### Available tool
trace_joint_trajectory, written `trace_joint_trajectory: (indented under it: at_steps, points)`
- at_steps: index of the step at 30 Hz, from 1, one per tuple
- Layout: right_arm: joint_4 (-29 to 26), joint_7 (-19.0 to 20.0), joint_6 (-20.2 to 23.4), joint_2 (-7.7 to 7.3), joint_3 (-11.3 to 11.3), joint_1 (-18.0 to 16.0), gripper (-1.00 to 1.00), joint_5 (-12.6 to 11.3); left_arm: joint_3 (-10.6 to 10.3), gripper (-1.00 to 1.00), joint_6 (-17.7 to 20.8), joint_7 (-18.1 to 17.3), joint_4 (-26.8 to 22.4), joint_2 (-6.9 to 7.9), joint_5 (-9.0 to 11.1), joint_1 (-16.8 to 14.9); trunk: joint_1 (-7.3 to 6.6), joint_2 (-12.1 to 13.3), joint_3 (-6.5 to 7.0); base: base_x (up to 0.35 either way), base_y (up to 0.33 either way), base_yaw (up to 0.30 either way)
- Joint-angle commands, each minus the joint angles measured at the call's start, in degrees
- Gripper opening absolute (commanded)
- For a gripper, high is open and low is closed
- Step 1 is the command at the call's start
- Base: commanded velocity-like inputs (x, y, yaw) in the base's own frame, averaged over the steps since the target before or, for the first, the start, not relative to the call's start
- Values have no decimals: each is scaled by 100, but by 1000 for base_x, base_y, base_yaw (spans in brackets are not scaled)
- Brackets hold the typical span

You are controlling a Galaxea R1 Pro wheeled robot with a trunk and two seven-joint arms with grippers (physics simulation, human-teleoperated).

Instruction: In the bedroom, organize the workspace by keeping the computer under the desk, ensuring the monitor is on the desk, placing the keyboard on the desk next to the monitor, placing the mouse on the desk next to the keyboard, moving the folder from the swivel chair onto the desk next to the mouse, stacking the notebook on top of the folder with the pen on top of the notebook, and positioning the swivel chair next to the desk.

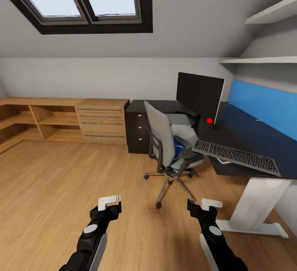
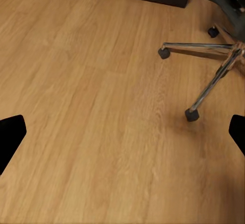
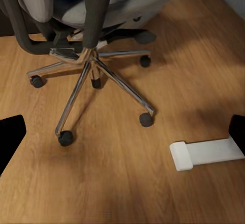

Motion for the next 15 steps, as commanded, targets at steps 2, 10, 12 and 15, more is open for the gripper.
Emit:
trace_joint_trajectory:
  at_steps: [2, 10, 12, 15]
  points:
    - [-187, -14, 132, 1, -4, 87, 100, -27, -17, 100, 15, 46, -138, 0, 43, 22, 44, -85, -42, 0, 0, 0]
    - [-925, -7, 432, -4, -5, 220, 100, -62, -22, 100, 27, 58, -345, 3, 43, 46, 220, -405, -186, 0, 0, 0]
    - [-1271, -6, 653, 3, 29, 288, 100, -62, -22, 100, 33, 61, -405, 7, 43, 46, 264, -486, -222, 0, 0, 0]
    - [-1643, -6, 1114, 12, 120, 330, 100, -62, -22, 100, 44, 62, -499, 9, 43, 46, 330, -606, -276, 0, 0, 0]
